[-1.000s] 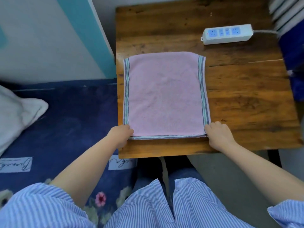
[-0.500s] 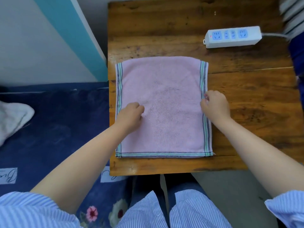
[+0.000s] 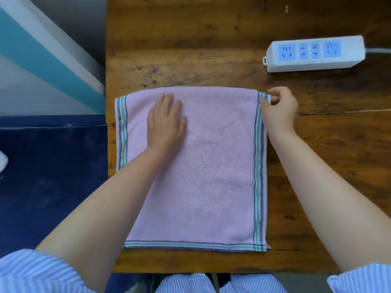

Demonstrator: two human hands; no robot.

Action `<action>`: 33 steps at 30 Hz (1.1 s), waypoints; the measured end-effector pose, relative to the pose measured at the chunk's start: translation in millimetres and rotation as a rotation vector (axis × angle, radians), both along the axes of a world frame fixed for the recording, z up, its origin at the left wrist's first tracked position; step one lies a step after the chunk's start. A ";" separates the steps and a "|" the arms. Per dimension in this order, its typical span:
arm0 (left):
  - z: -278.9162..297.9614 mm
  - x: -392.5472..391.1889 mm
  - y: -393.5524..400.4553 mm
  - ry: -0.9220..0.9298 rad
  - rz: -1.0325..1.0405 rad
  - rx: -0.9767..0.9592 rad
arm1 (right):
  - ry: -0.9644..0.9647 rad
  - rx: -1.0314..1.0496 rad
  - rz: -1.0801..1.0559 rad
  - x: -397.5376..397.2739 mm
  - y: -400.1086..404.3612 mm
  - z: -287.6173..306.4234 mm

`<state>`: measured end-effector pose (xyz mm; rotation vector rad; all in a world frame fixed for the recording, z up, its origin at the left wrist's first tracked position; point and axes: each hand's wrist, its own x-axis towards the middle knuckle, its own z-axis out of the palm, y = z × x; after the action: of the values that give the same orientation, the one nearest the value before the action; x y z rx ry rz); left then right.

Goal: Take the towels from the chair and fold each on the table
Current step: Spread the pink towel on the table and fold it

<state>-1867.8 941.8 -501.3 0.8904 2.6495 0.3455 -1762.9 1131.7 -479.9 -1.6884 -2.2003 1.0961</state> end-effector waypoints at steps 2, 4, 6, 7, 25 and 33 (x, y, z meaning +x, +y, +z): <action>-6.9 -0.7 -0.9 0.010 -0.012 -0.044 | -0.065 0.085 0.035 2.9 3.2 -7.1; -11.0 -0.2 -2.8 0.022 -0.014 -0.041 | -0.113 0.166 0.091 5.0 3.9 -11.7; -12.2 0.4 -2.3 0.033 -0.009 -0.040 | -0.152 0.208 0.122 5.0 3.5 -13.0; -11.9 1.0 -1.5 0.037 -0.008 -0.042 | -0.168 0.219 0.123 4.6 2.9 -12.5; 11.7 -45.0 -36.0 0.034 0.455 0.229 | -0.357 0.295 0.792 -39.6 -68.7 -27.3; 21.3 -92.9 -47.9 -0.554 0.866 0.352 | -0.349 0.362 0.773 -41.9 -73.0 -31.2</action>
<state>-1960.7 894.0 -480.0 -0.3217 2.3054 1.0939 -1804.8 1058.8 -511.1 -0.9315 -3.1586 0.4483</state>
